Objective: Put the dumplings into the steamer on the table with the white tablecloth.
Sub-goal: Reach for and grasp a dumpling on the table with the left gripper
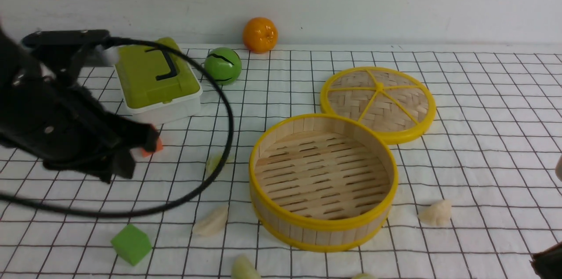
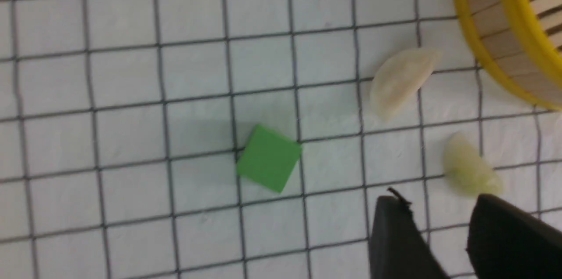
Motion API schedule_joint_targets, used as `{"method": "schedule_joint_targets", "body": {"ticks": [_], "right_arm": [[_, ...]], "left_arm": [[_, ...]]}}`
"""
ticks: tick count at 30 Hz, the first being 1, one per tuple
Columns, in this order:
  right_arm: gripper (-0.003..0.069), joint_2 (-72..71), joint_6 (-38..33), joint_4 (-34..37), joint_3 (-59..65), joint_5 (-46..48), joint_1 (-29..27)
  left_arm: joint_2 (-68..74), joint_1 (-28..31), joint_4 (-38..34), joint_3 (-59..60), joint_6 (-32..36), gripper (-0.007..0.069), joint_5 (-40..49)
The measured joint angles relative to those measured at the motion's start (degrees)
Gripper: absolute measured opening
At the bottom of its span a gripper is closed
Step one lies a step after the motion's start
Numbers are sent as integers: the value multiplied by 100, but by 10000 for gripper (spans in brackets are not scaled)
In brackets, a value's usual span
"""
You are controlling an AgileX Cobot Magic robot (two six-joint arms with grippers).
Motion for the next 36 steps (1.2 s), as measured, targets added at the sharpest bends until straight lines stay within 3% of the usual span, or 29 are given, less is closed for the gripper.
{"method": "schedule_joint_targets", "body": {"ticks": [5, 7, 17, 24, 27, 30, 33, 36], "right_arm": [[-11, 0, 6, 144, 0, 56, 0], [-11, 0, 12, 170, 0, 56, 0], [-4, 0, 163, 177, 0, 74, 0], [1, 0, 168, 177, 0, 79, 0], [4, 0, 168, 177, 0, 79, 0], [5, 0, 168, 177, 0, 84, 0], [5, 0, 168, 177, 0, 72, 0], [5, 0, 168, 177, 0, 61, 0]], "left_arm": [[1253, -5, -129, -1137, 390, 442, 10], [1664, -5, -142, -1508, 556, 472, 18], [3602, -5, 94, -2597, 857, 482, -281], [4234, -5, -33, -2789, 1233, 480, -868], [4418, -5, -73, -2795, 1300, 459, -979], [4489, -5, -68, -2795, 1312, 353, -979], [4495, -5, -63, -2807, 1312, 181, -986], [4495, -5, -50, -2837, 1313, 158, -979]]}}
